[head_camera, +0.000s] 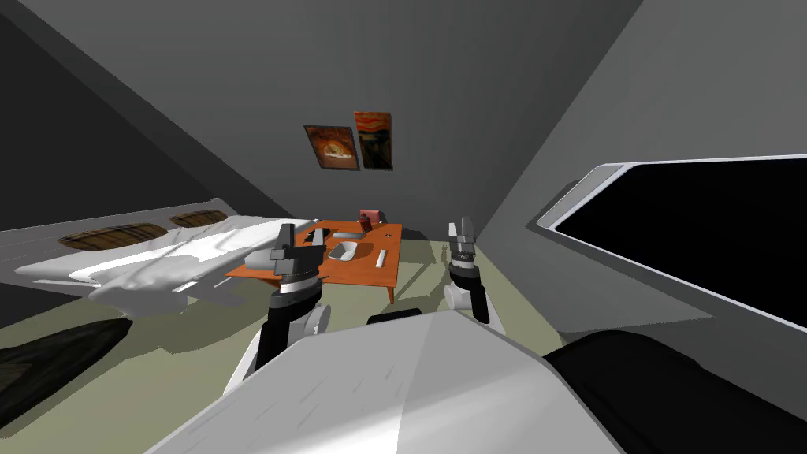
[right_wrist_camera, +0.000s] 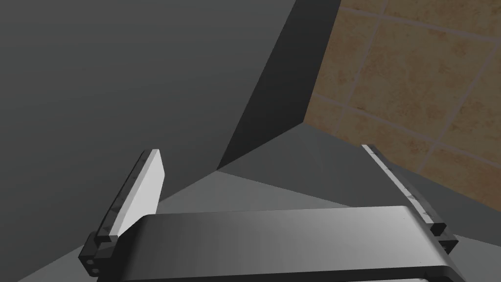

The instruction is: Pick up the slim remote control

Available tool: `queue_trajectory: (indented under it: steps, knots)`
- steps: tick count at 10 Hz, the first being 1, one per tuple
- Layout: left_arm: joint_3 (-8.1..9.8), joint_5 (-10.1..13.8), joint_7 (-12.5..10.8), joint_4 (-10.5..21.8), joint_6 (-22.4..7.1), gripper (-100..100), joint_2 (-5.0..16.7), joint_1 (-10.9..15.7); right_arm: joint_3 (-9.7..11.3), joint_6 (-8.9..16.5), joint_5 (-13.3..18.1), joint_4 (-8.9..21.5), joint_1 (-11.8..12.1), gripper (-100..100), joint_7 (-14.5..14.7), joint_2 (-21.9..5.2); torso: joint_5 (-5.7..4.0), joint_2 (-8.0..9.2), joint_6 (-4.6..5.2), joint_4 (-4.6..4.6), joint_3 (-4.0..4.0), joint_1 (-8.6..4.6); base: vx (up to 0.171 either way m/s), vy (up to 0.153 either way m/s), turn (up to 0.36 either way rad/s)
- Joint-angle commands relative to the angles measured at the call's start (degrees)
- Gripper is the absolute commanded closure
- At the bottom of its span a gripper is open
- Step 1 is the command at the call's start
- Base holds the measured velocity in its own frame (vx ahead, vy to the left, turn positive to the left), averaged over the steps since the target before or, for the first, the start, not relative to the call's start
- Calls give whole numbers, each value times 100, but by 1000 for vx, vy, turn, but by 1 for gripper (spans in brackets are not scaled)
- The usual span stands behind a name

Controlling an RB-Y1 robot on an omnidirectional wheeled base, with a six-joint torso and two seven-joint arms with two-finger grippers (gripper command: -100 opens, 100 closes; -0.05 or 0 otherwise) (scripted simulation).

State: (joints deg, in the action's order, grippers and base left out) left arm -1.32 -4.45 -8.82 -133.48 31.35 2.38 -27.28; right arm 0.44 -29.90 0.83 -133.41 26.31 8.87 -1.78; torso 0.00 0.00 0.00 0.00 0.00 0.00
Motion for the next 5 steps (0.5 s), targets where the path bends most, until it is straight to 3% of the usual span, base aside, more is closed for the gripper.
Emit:
queue_trajectory:
  steps: [1, 5]
  knots:
    - [40, 21, -79, 49, -140, -100, 202, 112, 0, 0, 0, 0, 0, 0, 0, 0, 0, 0, 0, 0, 0, 0, -13, -46, 110]
    - [171, 122, -338, 256, -644, -100, 556, 475, 1, 0, 0, 0, 0, 0, 0, 1, -10, 6, -1, 1, 3, -46, -22, -124, 157]
